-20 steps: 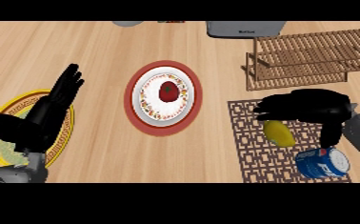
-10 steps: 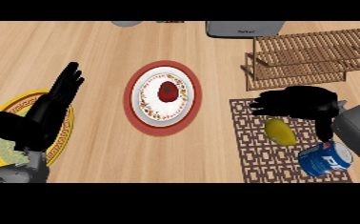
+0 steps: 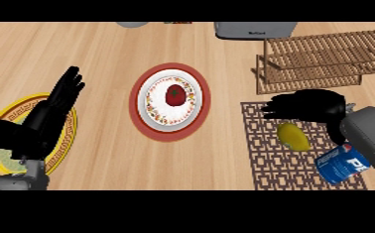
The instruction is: Pick the lemon from the placemat and place it in the tiered shelf
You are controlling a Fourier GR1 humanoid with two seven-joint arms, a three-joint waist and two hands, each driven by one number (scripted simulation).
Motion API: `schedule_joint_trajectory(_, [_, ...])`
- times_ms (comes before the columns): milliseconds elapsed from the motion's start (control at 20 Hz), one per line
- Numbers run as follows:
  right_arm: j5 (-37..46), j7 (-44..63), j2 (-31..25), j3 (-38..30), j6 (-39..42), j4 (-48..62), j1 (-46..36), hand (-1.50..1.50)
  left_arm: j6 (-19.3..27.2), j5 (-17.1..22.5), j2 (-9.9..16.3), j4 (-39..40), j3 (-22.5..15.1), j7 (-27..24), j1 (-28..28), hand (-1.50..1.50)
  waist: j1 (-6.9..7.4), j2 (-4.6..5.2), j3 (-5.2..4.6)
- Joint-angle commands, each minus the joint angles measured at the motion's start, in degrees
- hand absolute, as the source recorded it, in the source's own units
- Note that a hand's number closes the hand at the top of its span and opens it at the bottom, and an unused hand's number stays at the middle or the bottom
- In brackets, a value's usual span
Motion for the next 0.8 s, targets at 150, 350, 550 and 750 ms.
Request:
schedule_joint_trajectory(150, [5.8,-2.9,6.2,-0.2,-2.9,9.2,0.8,-1.5,-1.9,0.3,0.0,-0.6,2.1,1.3,-0.4,0.0,0.0,0.24,0.46])
schedule_joint_trajectory(350, [7.4,-5.0,7.7,-2.2,0.3,11.0,-2.1,-1.5,-3.0,-0.8,-1.1,4.0,3.1,-1.0,-2.7,0.0,-0.23,0.21,0.43])
schedule_joint_trajectory(550, [9.6,-5.0,9.4,-1.3,-4.2,13.1,2.9,-1.5,-2.2,-1.2,-1.5,-1.3,2.8,2.6,-0.5,0.0,-0.2,0.16,0.45])
schedule_joint_trajectory(750, [10.9,-9.1,11.1,-3.7,-4.2,22.2,-3.2,-1.5,-1.4,-3.6,-4.2,-3.2,0.1,2.7,0.9,0.0,0.36,0.29,0.48])
